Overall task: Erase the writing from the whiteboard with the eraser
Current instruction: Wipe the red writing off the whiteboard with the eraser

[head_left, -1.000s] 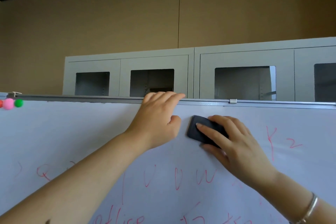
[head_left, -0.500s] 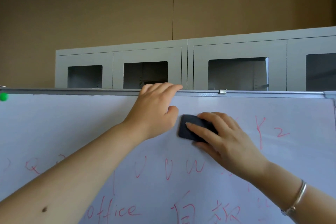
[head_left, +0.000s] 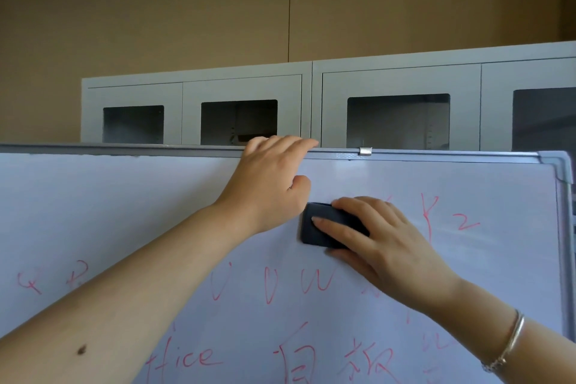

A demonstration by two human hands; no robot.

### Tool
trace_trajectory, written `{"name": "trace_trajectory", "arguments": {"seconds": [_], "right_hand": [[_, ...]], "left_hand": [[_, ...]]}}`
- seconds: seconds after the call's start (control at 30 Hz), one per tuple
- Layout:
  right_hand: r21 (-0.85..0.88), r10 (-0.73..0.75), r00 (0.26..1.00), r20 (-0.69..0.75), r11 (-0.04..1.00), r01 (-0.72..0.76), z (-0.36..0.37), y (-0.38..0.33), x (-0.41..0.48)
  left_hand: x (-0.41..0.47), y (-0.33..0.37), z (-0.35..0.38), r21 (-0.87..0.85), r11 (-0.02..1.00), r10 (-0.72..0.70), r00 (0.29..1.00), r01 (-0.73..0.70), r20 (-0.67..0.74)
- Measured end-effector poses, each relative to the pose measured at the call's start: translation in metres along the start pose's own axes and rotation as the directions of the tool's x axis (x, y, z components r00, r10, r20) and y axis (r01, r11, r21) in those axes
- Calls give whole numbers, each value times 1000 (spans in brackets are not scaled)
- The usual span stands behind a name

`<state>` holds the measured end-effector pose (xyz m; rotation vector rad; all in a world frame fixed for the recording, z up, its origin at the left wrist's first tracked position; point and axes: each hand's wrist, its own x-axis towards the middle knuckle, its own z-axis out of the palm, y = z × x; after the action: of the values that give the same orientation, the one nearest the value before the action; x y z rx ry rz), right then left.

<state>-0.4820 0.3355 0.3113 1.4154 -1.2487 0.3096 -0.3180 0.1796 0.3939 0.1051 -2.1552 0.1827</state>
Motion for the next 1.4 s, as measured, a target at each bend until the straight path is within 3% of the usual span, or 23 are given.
{"name": "trace_trajectory", "arguments": {"seconds": [0.17, 0.23, 0.33, 0.4, 0.57, 0.63, 0.83, 1.07, 1.3, 1.4], "right_hand": [[22, 223, 964, -144, 975, -222, -4, 21, 3], [11, 201, 970, -139, 979, -201, -2, 16, 1], [-18, 2, 999, -39, 1000, -2, 4, -5, -10], [-16, -46, 999, -4, 999, 46, 4, -5, -16], [4, 229, 959, -167, 973, -231, -6, 29, -17], [3, 264, 948, -175, 964, -268, -7, 33, -19], [2, 69, 995, -66, 998, -69, -3, 15, -36], [5, 320, 928, -193, 946, -325, -21, 56, -49], [-30, 110, 993, -40, 993, -111, -17, 36, -76], [-39, 163, 983, -81, 985, -167, -24, 49, -77]], "left_hand": [[3, 1, 5, -1, 1000, 1, 1000, -1, -22], [6, 6, 8, -2, 1000, 7, 1000, -8, -22], [10, 15, 12, -13, 1000, 15, 1000, -15, -11], [13, 21, 16, -18, 1000, 23, 1000, -23, -9], [15, 21, 19, 3, 1000, 22, 999, -22, -34], [16, 22, 21, 7, 1000, 21, 999, -21, -41], [22, 40, 29, 15, 999, 31, 999, -31, -29], [24, 42, 35, 26, 999, 29, 998, -28, -54], [28, 48, 40, 14, 1000, -2, 994, 3, -105], [31, 54, 41, 25, 1000, 17, 996, -15, -90]]}}
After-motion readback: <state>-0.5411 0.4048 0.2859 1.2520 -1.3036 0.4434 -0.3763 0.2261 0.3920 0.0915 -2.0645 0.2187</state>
